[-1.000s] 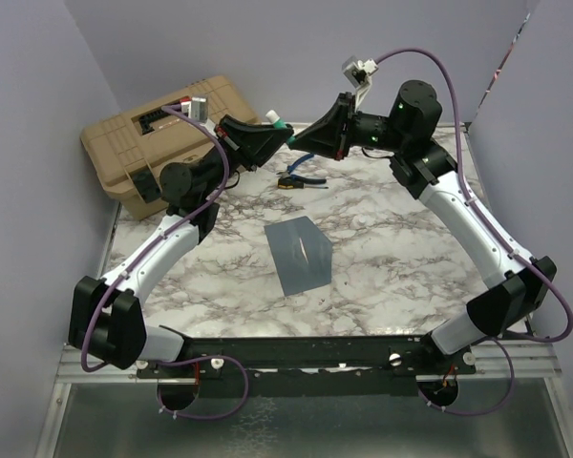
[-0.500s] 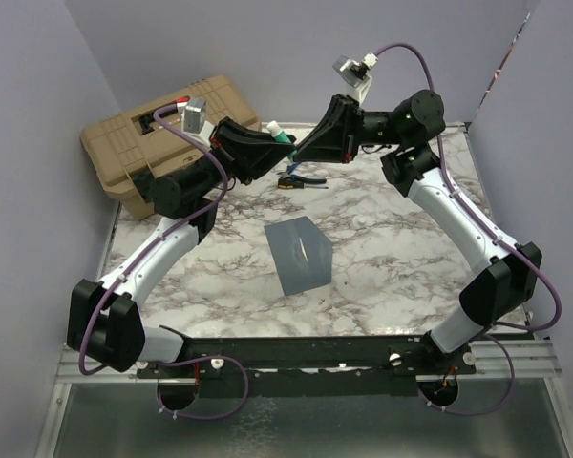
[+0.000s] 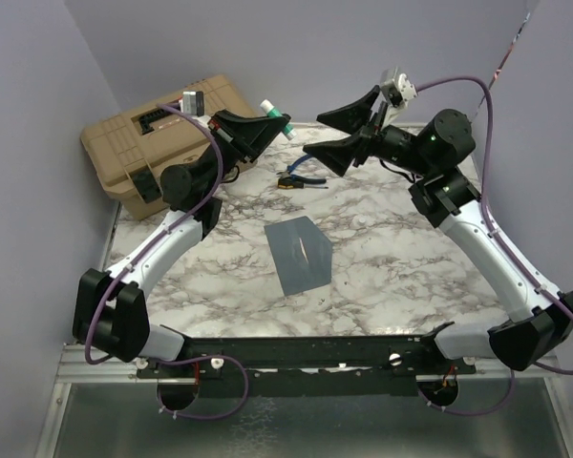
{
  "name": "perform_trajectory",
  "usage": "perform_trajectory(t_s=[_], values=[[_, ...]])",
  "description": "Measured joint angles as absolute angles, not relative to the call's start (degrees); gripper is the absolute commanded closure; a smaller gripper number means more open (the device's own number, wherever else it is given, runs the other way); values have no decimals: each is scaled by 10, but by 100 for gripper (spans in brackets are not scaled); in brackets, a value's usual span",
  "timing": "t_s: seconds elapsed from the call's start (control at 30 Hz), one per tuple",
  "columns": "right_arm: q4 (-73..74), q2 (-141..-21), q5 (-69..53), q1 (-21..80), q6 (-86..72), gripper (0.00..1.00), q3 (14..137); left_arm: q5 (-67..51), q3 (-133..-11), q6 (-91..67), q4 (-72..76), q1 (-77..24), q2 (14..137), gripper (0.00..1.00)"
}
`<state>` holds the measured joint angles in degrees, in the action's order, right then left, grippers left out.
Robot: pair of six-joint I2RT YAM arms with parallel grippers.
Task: Place the letter into the envelope and seal it
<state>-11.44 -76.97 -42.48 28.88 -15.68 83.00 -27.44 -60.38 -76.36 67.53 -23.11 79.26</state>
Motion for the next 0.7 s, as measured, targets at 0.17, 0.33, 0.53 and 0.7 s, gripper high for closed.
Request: perform_trajectory(t_s=[0.17, 0.33, 0.53, 0.7], values=[[-171, -760, -350, 302, -67, 19, 781, -239, -615, -822, 637, -231, 827, 100], [-209, -769, -296, 335, 29, 19, 767, -226, -615, -866, 619, -234, 838, 100], [-259, -779, -258, 361, 112, 35, 765, -220, -615, -903, 605, -234, 838, 100], [-267, -792, -246, 368, 155, 42, 765, -215, -615, -918, 603, -234, 838, 100]])
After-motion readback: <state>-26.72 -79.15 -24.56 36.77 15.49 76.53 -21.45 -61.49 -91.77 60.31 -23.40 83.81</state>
